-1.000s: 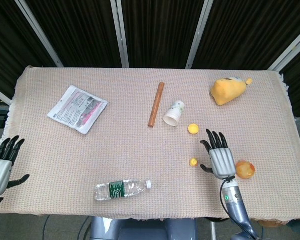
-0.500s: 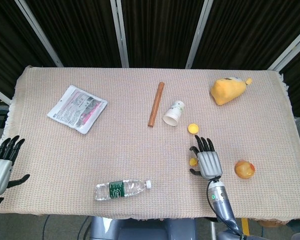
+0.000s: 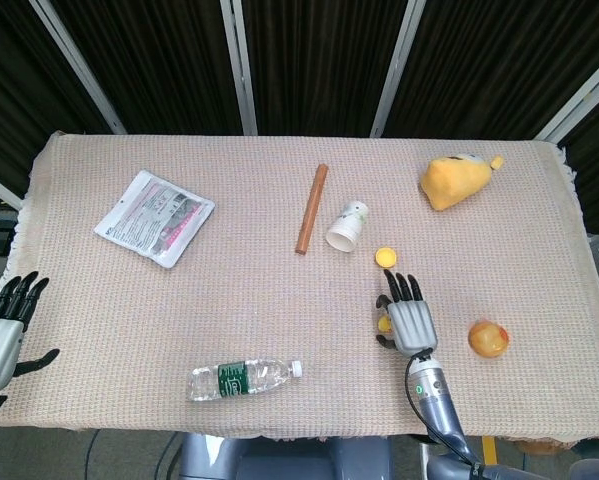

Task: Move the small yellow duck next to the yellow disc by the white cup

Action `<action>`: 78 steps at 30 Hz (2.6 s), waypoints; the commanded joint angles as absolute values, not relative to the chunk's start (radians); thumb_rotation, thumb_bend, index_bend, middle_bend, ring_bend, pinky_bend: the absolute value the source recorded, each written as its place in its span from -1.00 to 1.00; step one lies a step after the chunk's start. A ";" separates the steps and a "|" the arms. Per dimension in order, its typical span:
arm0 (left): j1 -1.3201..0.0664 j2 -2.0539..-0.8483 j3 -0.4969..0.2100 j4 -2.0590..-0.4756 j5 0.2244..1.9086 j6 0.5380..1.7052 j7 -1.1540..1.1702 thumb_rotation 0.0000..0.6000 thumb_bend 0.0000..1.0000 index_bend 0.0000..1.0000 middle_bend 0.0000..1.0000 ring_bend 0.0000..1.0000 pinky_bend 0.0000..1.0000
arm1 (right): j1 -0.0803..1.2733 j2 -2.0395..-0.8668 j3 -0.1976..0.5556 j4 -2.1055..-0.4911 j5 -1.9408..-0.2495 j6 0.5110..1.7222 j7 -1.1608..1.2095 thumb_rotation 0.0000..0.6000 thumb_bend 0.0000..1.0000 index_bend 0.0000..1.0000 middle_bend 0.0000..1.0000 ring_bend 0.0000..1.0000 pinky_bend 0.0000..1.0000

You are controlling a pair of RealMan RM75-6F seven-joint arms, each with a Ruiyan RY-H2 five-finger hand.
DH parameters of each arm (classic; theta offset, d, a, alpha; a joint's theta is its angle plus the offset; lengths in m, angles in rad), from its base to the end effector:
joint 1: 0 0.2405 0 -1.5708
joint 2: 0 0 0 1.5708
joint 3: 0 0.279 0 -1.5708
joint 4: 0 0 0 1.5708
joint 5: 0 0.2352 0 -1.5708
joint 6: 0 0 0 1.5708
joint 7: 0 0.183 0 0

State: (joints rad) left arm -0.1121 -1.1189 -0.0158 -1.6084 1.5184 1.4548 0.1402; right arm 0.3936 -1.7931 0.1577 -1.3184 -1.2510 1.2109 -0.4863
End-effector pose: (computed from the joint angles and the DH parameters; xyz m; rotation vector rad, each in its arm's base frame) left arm -0.3386 0.2248 0.1341 -1.4972 -0.8104 -0.7886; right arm -0.2370 -0.3193 -0.0906 1.5964 -0.9400 0.8197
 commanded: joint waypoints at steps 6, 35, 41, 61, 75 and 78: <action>-0.112 -1.118 -0.014 -1.609 1.523 1.457 0.142 1.00 -1.00 -1.00 -1.00 -1.00 -0.61 | 0.395 -1.791 0.158 -1.295 -1.239 1.200 -0.469 1.00 -0.73 -0.13 -1.00 -1.00 -1.00; -0.113 -1.116 -0.012 -1.612 1.532 1.458 0.134 1.00 -1.00 -1.00 -1.00 -1.00 -0.61 | 0.433 -1.767 0.190 -1.318 -1.247 1.196 -0.457 1.00 -0.65 0.03 -1.00 -1.00 -1.00; -0.113 -1.118 -0.009 -1.606 1.546 1.465 0.129 1.00 -1.00 -1.00 -1.00 -1.00 -0.61 | 0.479 -1.759 0.239 -1.312 -1.222 1.160 -0.470 1.00 -0.65 0.03 -1.00 -1.00 -1.00; -0.118 -1.117 -0.002 -1.604 1.567 1.463 0.081 1.00 -1.00 -1.00 -1.00 -1.00 -0.61 | 0.639 -1.801 0.319 -1.125 -1.155 1.004 -0.434 1.00 -0.65 0.03 -1.00 -1.00 -1.00; -0.123 -1.111 0.003 -1.606 1.572 1.453 0.051 1.00 -1.00 -1.00 -1.00 -1.00 -0.61 | 0.703 -1.809 0.333 -1.004 -1.143 0.947 -0.377 1.00 -0.65 0.03 -1.00 -1.00 -1.00; -0.123 -1.110 0.004 -1.607 1.572 1.453 0.049 1.00 -1.00 -1.00 -1.00 -1.00 -0.61 | 0.713 -1.808 0.334 -0.981 -1.141 0.936 -0.366 1.00 -0.65 0.03 -1.00 -1.00 -1.00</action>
State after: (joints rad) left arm -0.1227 -1.1104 0.0036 -1.6068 1.5721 1.4531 0.0488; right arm 0.7079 -1.8090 0.3337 -0.9879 -1.1421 0.9412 -0.3713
